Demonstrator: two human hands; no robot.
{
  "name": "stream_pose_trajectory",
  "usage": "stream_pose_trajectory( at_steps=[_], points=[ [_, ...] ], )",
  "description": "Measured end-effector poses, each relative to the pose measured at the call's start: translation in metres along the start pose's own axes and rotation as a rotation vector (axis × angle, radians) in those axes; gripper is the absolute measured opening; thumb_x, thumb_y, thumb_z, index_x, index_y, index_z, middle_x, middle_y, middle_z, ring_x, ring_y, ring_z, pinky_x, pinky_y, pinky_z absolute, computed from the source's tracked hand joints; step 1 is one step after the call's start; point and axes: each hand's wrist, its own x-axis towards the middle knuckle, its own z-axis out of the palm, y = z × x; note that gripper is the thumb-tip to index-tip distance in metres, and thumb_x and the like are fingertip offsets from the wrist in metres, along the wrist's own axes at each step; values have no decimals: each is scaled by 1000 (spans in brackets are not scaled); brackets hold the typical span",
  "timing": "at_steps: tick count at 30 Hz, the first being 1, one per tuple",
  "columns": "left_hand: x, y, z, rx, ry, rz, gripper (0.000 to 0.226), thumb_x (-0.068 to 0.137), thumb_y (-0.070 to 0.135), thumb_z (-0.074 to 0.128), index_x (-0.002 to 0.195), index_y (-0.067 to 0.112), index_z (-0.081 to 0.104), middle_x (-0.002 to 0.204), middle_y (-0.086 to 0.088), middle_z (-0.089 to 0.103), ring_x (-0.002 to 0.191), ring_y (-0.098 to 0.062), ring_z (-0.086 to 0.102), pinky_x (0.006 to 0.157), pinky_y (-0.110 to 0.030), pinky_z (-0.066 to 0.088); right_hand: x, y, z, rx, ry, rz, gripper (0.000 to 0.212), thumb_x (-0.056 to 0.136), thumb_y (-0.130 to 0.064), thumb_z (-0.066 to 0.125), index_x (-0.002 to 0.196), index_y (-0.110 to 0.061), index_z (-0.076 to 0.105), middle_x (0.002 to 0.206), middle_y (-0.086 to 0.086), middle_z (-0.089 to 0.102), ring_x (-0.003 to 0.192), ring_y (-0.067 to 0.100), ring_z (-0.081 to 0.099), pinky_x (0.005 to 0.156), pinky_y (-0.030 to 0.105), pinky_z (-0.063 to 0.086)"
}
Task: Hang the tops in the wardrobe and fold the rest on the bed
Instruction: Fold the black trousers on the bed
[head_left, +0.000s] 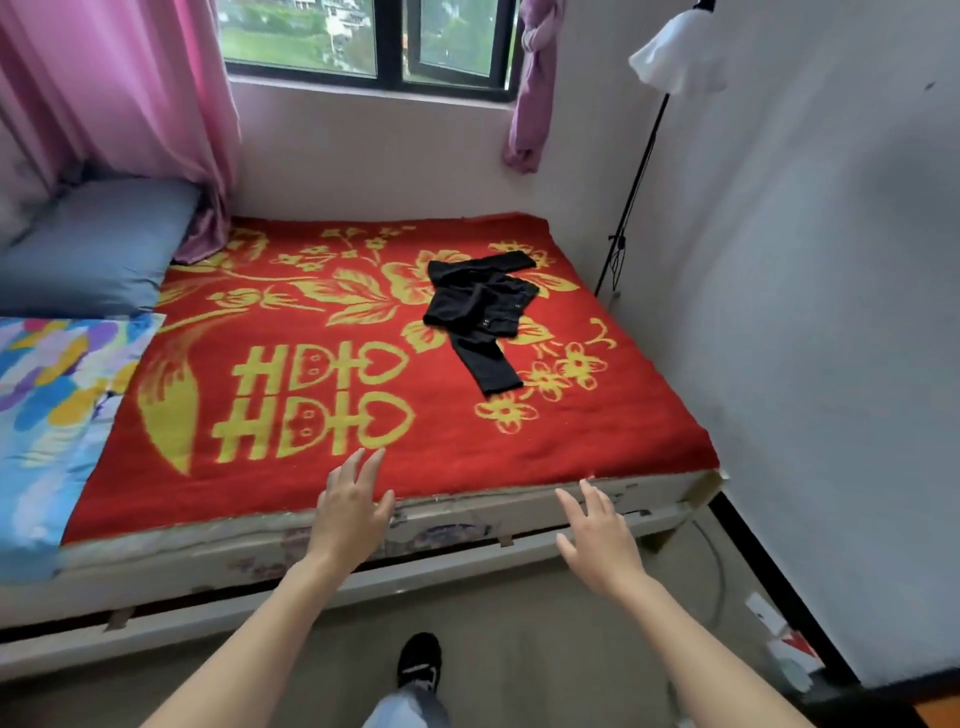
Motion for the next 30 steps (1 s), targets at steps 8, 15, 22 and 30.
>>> stream_pose_trajectory(
  at_steps=[8, 15, 22, 30],
  points=[
    [151, -9, 6, -59, 61, -38, 55, 93, 21, 54, 144, 12, 34, 147, -13, 34, 136, -29, 31, 108, -46, 32, 147, 12, -62, -56, 69, -10, 59, 99, -33, 38, 150, -23, 11, 157, 10, 5, 145, 25, 6, 113, 38, 21],
    [254, -9, 17, -44, 52, -76, 55, 94, 22, 53, 144, 10, 33, 146, -15, 35, 133, -32, 33, 105, -41, 32, 244, 33, -90, -66, 53, 34, 59, 99, -34, 37, 150, -24, 12, 157, 9, 5, 145, 24, 5, 113, 37, 21],
    [320, 3, 36, 21, -24, -75, 58, 95, 30, 49, 147, 18, 26, 150, -6, 30, 138, -23, 27, 107, -40, 32, 314, 70, -89, -59, -32, 88, 58, 98, -34, 37, 150, -26, 11, 157, 9, 5, 145, 24, 5, 113, 37, 21],
    [413, 33, 53, 99, 4, -110, 56, 95, 29, 50, 146, 17, 29, 149, -8, 32, 137, -25, 29, 107, -42, 33, 429, 95, -105, -6, -74, 26, 57, 98, -30, 40, 149, -25, 16, 157, 10, 6, 145, 25, 6, 114, 40, 20]
  ],
)
